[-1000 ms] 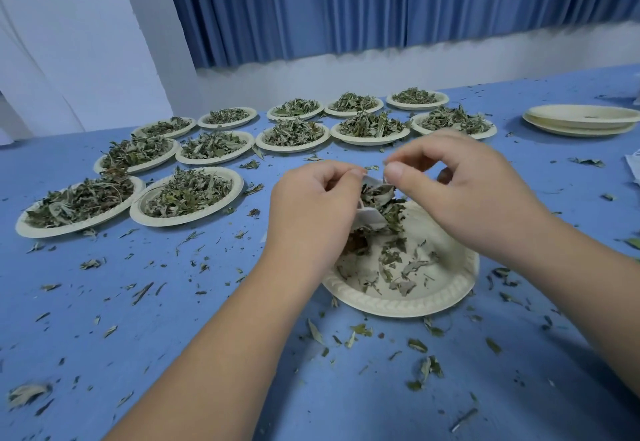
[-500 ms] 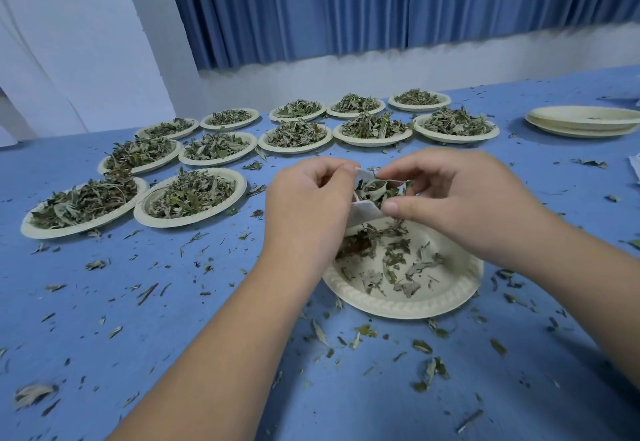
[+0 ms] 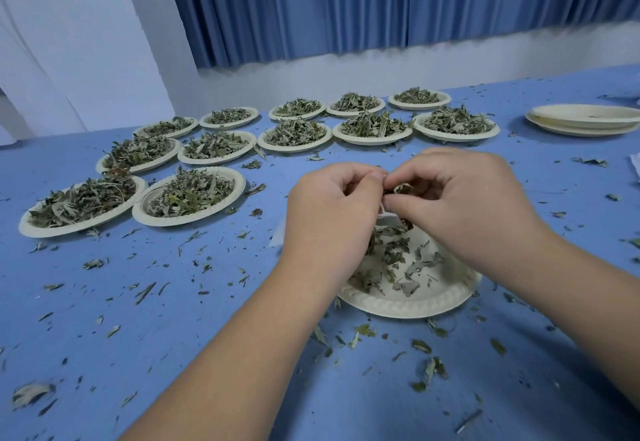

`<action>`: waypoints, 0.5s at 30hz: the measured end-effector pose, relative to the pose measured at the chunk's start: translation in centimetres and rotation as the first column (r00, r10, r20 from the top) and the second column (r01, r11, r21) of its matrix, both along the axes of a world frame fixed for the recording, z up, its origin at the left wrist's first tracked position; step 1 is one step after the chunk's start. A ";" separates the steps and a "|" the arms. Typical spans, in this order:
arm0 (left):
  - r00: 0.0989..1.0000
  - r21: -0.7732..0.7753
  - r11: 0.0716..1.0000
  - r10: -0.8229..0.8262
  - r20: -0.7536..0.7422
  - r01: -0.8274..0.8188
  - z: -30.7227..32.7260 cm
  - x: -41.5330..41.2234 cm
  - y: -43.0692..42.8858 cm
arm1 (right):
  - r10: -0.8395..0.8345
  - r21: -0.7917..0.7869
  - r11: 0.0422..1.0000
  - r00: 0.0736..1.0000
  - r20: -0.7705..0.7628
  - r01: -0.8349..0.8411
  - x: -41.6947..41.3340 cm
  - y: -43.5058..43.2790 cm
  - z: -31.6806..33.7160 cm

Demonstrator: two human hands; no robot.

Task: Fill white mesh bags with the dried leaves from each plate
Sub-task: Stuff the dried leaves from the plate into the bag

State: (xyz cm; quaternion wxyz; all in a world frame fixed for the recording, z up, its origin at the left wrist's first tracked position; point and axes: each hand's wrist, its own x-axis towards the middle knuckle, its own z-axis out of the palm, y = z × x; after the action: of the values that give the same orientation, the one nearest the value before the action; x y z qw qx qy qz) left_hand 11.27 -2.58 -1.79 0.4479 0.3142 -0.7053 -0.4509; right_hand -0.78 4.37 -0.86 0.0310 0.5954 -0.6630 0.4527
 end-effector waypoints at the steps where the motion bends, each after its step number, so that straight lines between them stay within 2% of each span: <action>1: 1.000 0.002 1.000 0.004 0.000 -0.004 0.0 0.0 0.0 | 0.002 0.016 1.000 1.000 0.005 -0.002 0.0 0.0 0.0; 7: 0.999 0.039 0.999 0.028 -0.015 -0.027 0.0 0.1 -0.2 | 0.081 0.040 0.995 0.986 0.144 -0.087 0.0 0.2 0.1; 15: 1.000 0.012 1.000 -0.012 -0.004 0.012 0.0 -0.1 0.2 | 0.008 0.042 0.999 0.998 -0.057 -0.005 -0.1 0.2 0.0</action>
State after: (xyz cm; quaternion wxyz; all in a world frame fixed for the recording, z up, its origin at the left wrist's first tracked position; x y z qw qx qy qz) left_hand 11.17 -2.42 -1.84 0.4449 0.3118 -0.7033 -0.4585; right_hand -0.84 4.55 -0.85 0.0359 0.6106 -0.6693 0.4217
